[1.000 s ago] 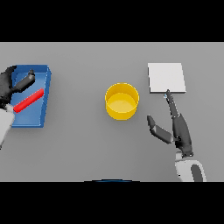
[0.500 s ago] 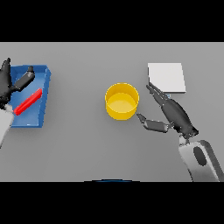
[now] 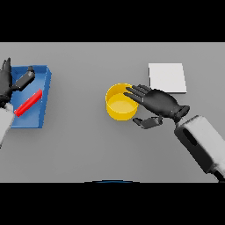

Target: Pick up the red beaker and tilt it to pour out 1 green nut into yellow bowl. Pick up the yellow bowl and place it on the metallic measuring scale.

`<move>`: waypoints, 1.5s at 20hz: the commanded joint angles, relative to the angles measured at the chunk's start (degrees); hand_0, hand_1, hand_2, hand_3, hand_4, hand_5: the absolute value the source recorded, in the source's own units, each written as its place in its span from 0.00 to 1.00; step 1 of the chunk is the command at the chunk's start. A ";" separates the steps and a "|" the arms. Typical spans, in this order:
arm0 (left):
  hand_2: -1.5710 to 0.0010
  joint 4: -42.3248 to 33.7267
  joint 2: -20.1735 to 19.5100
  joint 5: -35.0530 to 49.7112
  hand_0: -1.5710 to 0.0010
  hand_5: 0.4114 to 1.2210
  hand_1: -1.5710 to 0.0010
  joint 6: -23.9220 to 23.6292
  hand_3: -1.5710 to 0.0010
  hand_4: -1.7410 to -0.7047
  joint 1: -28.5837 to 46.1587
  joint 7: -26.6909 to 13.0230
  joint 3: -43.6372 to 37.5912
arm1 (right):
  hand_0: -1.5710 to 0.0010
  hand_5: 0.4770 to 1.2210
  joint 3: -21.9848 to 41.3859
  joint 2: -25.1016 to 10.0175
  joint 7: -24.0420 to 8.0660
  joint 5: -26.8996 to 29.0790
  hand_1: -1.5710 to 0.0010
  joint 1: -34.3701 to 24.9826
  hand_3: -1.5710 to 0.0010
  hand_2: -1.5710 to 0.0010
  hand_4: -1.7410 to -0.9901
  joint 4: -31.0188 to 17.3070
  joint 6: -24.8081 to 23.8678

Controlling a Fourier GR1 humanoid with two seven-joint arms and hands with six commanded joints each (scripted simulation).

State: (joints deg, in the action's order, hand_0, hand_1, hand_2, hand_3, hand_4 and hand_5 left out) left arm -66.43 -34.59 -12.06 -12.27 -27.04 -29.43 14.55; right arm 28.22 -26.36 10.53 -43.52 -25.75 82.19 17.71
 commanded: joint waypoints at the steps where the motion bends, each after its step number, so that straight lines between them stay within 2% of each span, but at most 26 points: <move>1: 1.00 -0.21 -0.05 0.13 1.00 0.36 1.00 0.10 1.00 0.96 0.21 0.09 -0.01 | 1.00 0.30 1.72 -0.05 0.37 -1.73 1.00 -1.75 1.00 1.00 0.69 -1.40 0.67; 4: 1.00 -1.05 -0.61 0.39 1.00 0.36 1.00 -0.17 1.00 0.96 1.02 0.65 -0.42 | 1.00 0.32 4.96 0.13 1.61 -4.33 1.00 -5.20 1.00 1.00 0.70 -4.66 2.78; 9: 1.00 -2.67 -1.32 0.29 1.00 0.35 1.00 -0.36 1.00 0.97 1.74 0.20 -0.46 | 1.00 0.33 7.78 3.28 1.82 -4.80 1.00 -9.95 1.00 1.00 0.68 -10.01 6.70; 15: 1.00 -0.93 -0.97 0.50 1.00 0.35 1.00 -0.68 1.00 0.96 1.90 1.80 -0.74 | 1.00 0.34 11.02 5.31 1.91 -7.54 1.00 -13.79 1.00 1.00 0.64 -14.98 7.24; 19: 1.00 -1.50 -1.29 0.69 1.00 0.36 1.00 -0.51 1.00 0.96 2.07 1.12 -0.89 | 1.00 0.35 11.86 6.18 1.88 -7.49 1.00 -15.19 1.00 1.00 0.63 -17.58 9.52; 22: 1.00 -0.91 -1.34 0.79 1.00 0.35 1.00 -0.06 1.00 0.96 1.56 0.95 -0.91 | 1.00 0.36 11.99 7.27 0.70 -7.62 1.00 -16.09 0.98 1.00 0.61 -20.09 10.18; 24: 1.00 -0.68 -1.54 0.78 1.00 0.36 1.00 -0.08 1.00 0.96 1.78 1.64 -1.03 | 1.00 0.38 12.00 7.89 -0.34 -7.12 1.00 -15.90 0.95 0.98 0.60 -20.08 11.78; 26: 1.00 -0.63 -1.38 0.82 1.00 0.36 1.00 -0.15 1.00 0.96 2.01 1.64 -0.97 | 0.98 0.44 11.32 8.02 -1.79 -6.45 0.98 -15.56 0.91 0.95 0.58 -20.40 13.06; 27: 1.00 -0.36 -1.51 0.78 1.00 0.36 1.00 -0.40 1.00 0.95 2.08 1.85 -1.18 | 0.90 0.49 11.59 8.17 -1.90 -6.59 0.91 -15.52 0.88 0.91 0.56 -20.58 13.15; 28: 1.00 -0.83 -1.67 0.82 1.00 0.36 1.00 -0.16 1.00 0.95 1.78 1.61 -1.17 | 0.72 0.59 11.67 7.98 -0.84 -6.60 0.73 -15.52 0.85 0.76 0.52 -20.80 12.47; 30: 1.00 -1.01 -1.73 0.71 1.00 0.36 1.00 -0.28 1.00 0.95 1.85 1.42 -1.14 | 0.46 0.74 11.40 8.31 0.21 -5.95 0.47 -15.95 0.75 0.49 0.37 -21.50 12.95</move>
State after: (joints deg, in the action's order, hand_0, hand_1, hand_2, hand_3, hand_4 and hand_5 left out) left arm -67.43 -36.32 -11.35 -12.55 -25.20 -27.98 13.41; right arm 39.60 -18.05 10.95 -49.38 -41.72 60.71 30.65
